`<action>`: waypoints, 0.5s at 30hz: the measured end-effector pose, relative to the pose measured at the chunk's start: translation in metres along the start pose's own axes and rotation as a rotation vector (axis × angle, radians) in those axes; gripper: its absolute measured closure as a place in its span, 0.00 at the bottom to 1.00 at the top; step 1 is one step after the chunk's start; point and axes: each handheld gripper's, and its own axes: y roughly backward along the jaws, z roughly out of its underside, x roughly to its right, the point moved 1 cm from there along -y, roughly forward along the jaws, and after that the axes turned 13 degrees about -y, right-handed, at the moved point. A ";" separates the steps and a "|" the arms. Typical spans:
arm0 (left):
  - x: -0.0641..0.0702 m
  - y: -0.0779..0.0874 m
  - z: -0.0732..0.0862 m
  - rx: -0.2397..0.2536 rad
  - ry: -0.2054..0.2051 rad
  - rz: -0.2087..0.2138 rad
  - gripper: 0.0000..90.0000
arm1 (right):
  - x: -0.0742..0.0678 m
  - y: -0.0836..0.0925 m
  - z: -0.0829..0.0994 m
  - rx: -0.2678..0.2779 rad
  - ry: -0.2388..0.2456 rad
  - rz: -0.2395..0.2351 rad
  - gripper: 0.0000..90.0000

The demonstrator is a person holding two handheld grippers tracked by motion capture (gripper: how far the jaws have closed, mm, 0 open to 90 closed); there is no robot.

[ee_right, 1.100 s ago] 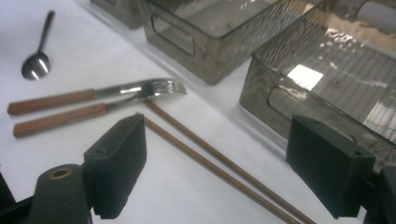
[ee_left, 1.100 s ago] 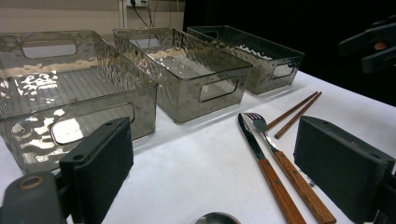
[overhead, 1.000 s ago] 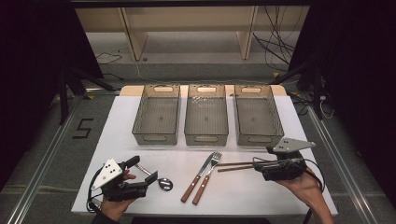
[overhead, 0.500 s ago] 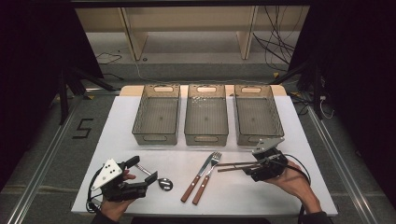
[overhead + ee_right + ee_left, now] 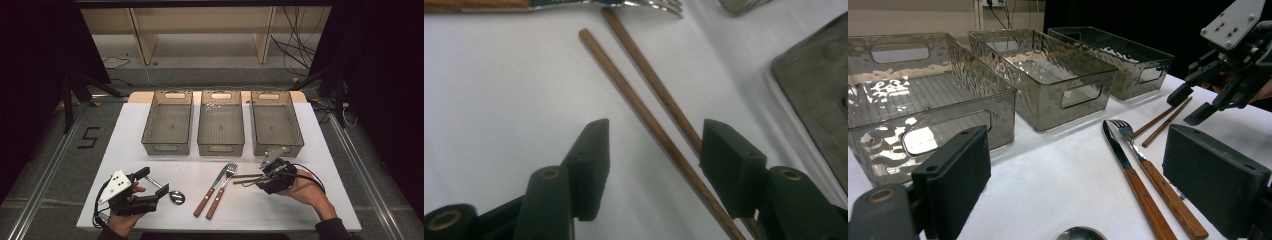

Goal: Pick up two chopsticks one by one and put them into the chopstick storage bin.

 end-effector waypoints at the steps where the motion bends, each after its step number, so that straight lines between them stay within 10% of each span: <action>1: 0.000 0.000 0.000 0.001 0.001 0.000 0.13 | 0.001 -0.002 -0.001 -0.012 0.012 -0.001 0.53; 15: 0.000 0.000 0.000 0.002 0.003 0.002 0.13 | 0.001 -0.015 -0.012 -0.119 0.153 0.011 0.66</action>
